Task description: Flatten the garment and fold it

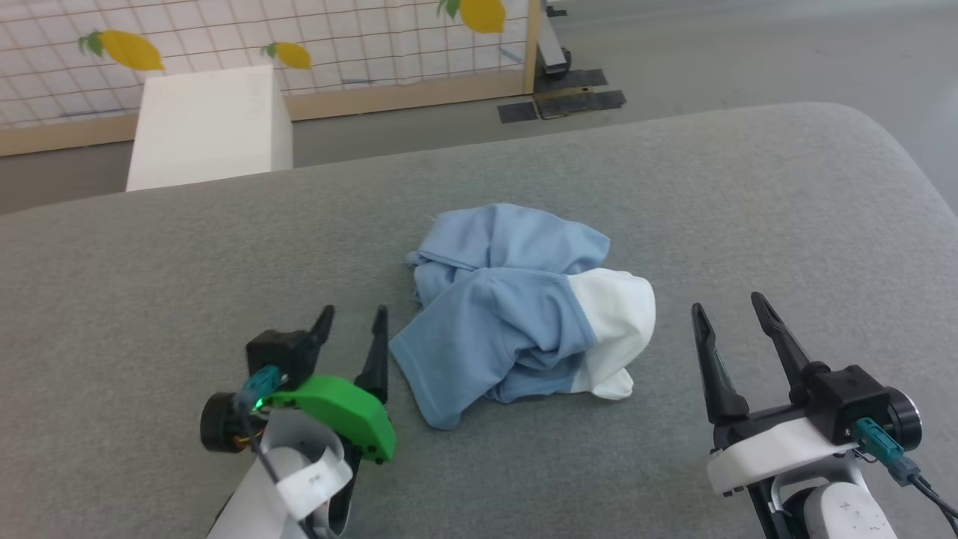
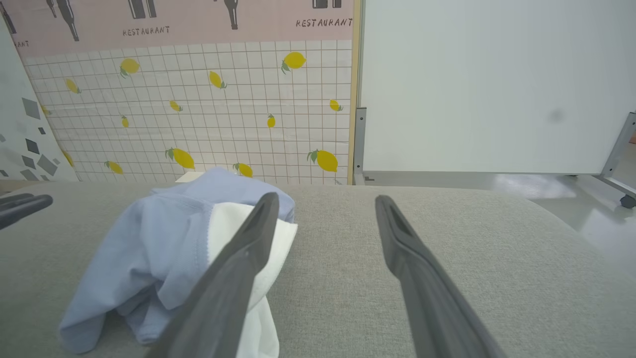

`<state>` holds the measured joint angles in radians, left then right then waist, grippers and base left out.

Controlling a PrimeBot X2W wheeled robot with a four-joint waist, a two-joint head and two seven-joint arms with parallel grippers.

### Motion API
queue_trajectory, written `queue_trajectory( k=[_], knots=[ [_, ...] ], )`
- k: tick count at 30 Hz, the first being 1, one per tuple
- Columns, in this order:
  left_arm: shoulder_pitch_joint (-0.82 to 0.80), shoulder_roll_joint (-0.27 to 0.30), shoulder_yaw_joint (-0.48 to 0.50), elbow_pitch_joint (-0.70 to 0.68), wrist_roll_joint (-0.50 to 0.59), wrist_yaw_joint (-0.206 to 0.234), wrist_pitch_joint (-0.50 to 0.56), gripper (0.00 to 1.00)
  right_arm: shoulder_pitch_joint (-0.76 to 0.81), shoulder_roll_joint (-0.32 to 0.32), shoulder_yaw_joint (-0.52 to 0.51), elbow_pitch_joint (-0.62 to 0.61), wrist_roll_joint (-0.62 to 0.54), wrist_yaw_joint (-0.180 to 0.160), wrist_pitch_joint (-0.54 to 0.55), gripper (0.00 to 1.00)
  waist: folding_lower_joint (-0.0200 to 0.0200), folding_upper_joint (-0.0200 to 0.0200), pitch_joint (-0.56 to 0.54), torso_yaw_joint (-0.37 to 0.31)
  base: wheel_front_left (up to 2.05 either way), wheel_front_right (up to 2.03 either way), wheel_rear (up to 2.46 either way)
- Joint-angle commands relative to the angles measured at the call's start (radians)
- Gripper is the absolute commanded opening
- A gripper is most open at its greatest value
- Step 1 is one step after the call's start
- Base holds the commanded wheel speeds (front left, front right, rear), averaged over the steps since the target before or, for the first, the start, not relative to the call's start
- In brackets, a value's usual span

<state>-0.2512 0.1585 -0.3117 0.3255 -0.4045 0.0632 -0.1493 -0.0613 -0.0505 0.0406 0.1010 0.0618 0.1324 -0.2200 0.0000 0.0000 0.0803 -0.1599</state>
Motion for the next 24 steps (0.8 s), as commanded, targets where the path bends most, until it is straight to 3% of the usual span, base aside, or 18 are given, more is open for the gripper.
queue_trajectory(
  k=[1, 12, 18, 20, 21, 24],
  knots=[
    [-0.026, -0.006, -0.008, 0.025, -0.004, -0.009, 0.025, 1.0, -0.012, 0.0, 0.002, 0.002, 0.004, -0.002, -0.005, 1.0, 0.0, 0.0, 0.015, -0.032, 0.0, 0.0, 0.0],
    [-0.126, -0.006, -0.073, 0.203, -0.032, 0.009, 0.413, 1.0, -0.023, 0.0, 0.003, 0.019, 0.02, -0.002, -0.02, 1.0, 0.0, 0.0, 0.048, -0.104, 0.0, 0.0, 0.0],
    [-0.129, 0.013, -0.128, 0.244, -0.043, -0.017, 0.626, 1.0, -0.029, 0.0, 0.006, 0.027, 0.029, -0.002, -0.028, 1.0, 0.0, 0.0, 0.054, -0.115, 0.0, 0.0, 0.0],
    [-0.125, 0.024, -0.147, 0.244, -0.042, -0.029, 0.68, 0.09, -0.03, 0.0, 0.007, 0.029, 0.031, -0.002, -0.029, 1.0, 0.0, 0.0, 0.054, -0.115, 0.0, 0.0, 0.0],
    [-0.123, 0.026, -0.145, 0.23, -0.047, -0.032, 0.677, 0.0, -0.031, 0.0, 0.006, 0.03, 0.032, -0.002, -0.03, 1.0, 0.0, 0.0, 0.054, -0.113, 0.0, 0.0, 0.0],
    [-0.118, 0.028, -0.126, 0.192, -0.045, -0.015, 0.611, 0.0, -0.029, 0.0, -0.003, 0.031, 0.032, -0.002, -0.032, 1.0, 0.0, 0.0, 0.051, -0.099, 0.0, 0.0, 0.0]
  ],
)
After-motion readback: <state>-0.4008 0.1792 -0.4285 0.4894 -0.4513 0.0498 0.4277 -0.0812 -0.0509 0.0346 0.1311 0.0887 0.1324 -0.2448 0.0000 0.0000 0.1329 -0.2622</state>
